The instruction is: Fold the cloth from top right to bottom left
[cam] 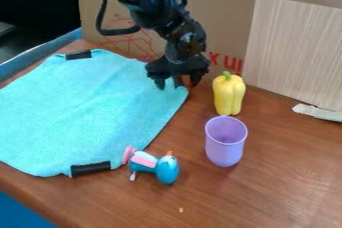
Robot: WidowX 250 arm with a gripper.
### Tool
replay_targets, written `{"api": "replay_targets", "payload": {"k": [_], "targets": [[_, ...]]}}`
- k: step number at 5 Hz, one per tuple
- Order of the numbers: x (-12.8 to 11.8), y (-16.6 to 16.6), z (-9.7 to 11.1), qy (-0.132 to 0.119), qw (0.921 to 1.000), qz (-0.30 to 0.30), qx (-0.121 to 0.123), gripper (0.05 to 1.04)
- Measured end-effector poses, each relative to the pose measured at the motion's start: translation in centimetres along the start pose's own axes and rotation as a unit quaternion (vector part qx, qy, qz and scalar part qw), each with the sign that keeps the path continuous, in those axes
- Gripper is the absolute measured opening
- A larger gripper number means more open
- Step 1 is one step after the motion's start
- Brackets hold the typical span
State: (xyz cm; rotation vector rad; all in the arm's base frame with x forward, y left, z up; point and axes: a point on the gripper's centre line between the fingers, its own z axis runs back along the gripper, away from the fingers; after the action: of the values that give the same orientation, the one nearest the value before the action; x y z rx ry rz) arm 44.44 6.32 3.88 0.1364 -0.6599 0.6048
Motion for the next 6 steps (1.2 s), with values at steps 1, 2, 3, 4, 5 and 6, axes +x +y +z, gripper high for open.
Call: {"api": "replay_targets", "payload": {"k": [1, 2, 3, 4, 5, 6], "targets": [[-0.2, 0.0, -0.1, -0.004, 1.0000, 0.008, -0.003, 0.661], [-0.7, 0.6, -0.1, -0.006, 0.9999, 0.009, -0.006, 0.369], [-0.9, 1.0, 0.4, -0.011, 0.9998, 0.001, -0.015, 0.164], [-0.5, 1.6, 1.7, -0.004, 0.9993, 0.006, -0.036, 0.071], [0.9, 2.6, 4.0, -0.010, 0.9976, 0.017, -0.066, 0.062], [2.4, 4.2, 6.0, -0.021, 0.9949, 0.027, -0.094, 0.062]]}}
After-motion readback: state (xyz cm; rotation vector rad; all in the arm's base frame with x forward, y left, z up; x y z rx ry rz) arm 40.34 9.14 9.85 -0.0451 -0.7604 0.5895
